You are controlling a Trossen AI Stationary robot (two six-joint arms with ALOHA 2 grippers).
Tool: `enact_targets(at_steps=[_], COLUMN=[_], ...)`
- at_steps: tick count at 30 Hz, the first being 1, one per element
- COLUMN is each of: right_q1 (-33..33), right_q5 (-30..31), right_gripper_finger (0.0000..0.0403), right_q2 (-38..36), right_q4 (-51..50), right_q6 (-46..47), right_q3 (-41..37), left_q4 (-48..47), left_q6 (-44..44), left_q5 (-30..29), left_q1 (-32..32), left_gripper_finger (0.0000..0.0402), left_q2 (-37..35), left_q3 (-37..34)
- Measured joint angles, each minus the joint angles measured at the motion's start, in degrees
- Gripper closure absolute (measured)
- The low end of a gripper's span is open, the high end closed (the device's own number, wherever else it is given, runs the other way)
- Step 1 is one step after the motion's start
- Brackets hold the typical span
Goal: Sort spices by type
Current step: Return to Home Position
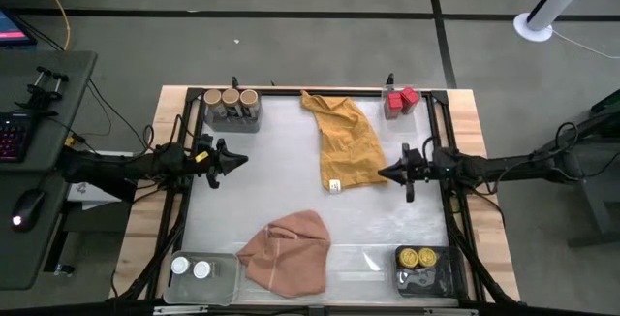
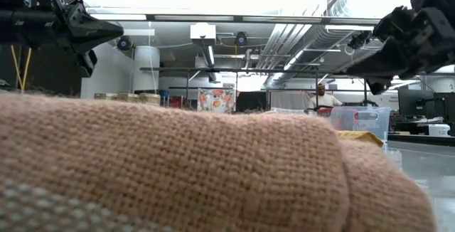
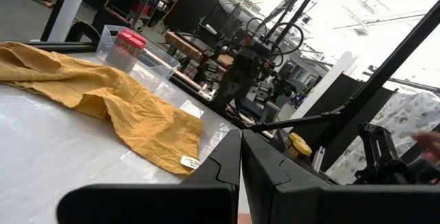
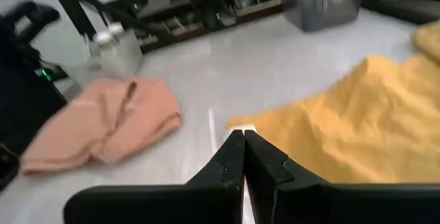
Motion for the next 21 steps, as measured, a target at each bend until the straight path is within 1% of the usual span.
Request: enact_targets(at_steps=[5, 8, 10, 16, 19, 21], right_q1=[0.1, 0.1, 0.1, 0.1, -0.4, -0.8], right_q5=[0.0, -0.3, -0.1, 0.2, 0.2, 0.2], right_gripper_finger=[0.0402, 0.0402, 0.0402, 0.0402, 0.0402, 0.0402], right_q2=[-0.5, -6.2, -9.9, -20.8, -25.8, -25.8], right_q4=[-4.8, -10.5, -13.3, -13.3, -13.1, -11.1], right_q6=[0.0, 0.0, 0.0, 0.0, 0.0, 0.0], right_q3=[0.0, 0.0, 0.0, 0.0, 0.0, 0.2], left_q4=[0.0, -0.3, -1.1, -3.1, -0.5, 0.4], left_q6=[0.0, 0.0, 0.0, 0.0, 0.0, 0.0], left_q5=[0.0, 0.0, 0.0, -0.1, -0.5, -0.6], left_q1=[0.0, 0.0, 0.0, 0.5, 1.0, 1.0], left_gripper_finger=[0.0401, 0.0401, 0.0401, 0.0401, 0.0401, 0.0401], left_q2=[0.0, -0.4, -2.6, -11.1, -11.0, -11.0], left_q3=[0.0, 0.0, 0.0, 0.0, 0.1, 0.1])
